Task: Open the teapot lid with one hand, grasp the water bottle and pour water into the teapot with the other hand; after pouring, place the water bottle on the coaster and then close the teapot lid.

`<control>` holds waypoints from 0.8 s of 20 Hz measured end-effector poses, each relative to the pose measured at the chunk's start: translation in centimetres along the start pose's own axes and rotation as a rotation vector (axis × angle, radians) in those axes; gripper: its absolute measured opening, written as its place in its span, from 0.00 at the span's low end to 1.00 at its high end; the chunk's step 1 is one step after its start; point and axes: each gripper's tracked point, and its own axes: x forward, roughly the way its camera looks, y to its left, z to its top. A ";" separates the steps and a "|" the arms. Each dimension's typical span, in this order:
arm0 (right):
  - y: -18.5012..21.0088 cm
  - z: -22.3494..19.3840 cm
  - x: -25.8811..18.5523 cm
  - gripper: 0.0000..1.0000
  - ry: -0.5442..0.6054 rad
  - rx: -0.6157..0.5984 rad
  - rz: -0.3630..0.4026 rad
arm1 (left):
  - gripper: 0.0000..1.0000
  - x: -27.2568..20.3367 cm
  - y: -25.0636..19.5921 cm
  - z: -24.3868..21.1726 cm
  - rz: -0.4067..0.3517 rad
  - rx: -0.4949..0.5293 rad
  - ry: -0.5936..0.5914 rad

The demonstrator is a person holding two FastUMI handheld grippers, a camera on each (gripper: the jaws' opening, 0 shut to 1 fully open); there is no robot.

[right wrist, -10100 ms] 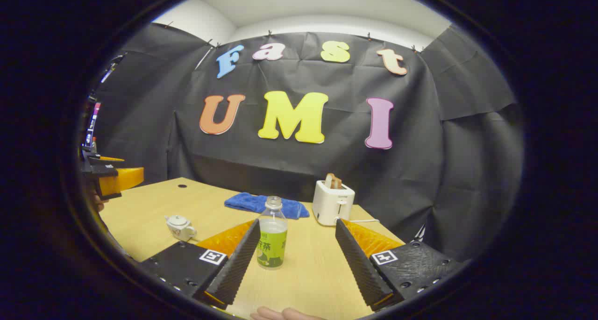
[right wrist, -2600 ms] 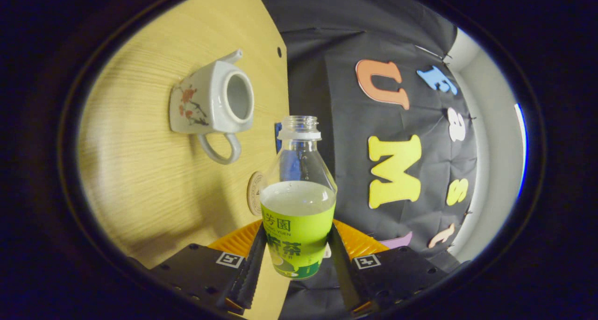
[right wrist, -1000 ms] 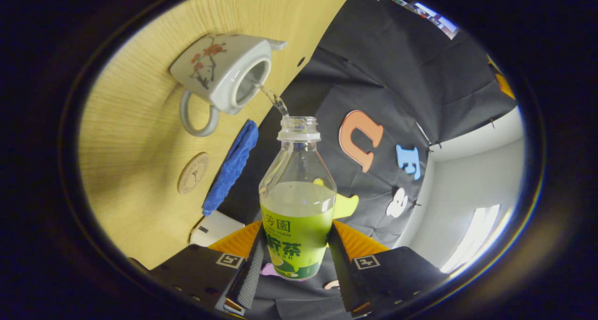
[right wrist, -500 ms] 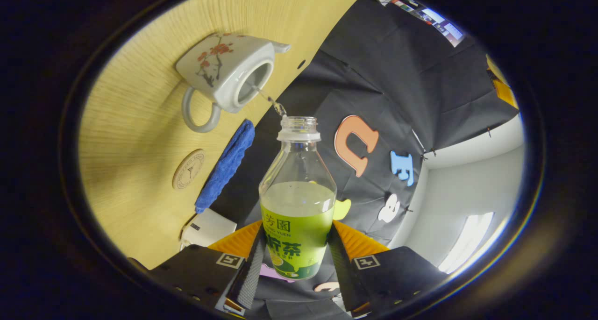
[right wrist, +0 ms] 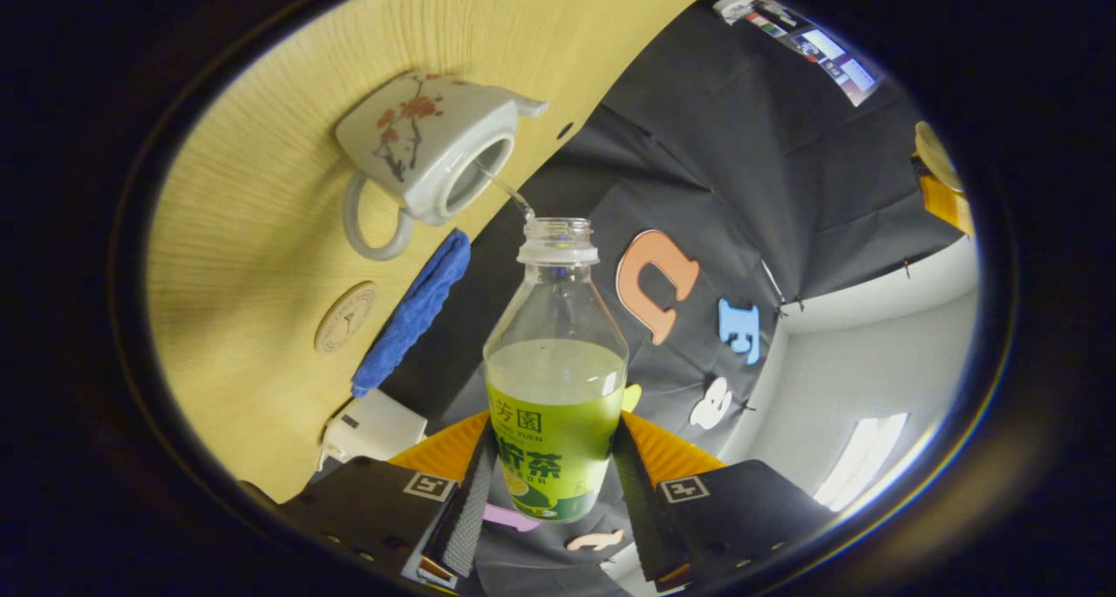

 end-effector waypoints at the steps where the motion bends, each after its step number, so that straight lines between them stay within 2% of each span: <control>1: -0.2 0.1 0.0 0.70 0.000 -0.001 -0.003 | 0.04 0.0 0.3 -0.2 0.005 -0.001 0.004; 2: -0.2 0.2 0.1 0.72 -0.001 -0.003 -0.006 | 0.04 0.1 0.5 -0.3 0.011 -0.003 0.007; 16: 0.9 1.1 -0.8 0.71 -0.008 -0.037 0.005 | 0.04 0.3 0.7 -0.7 0.017 -0.002 0.021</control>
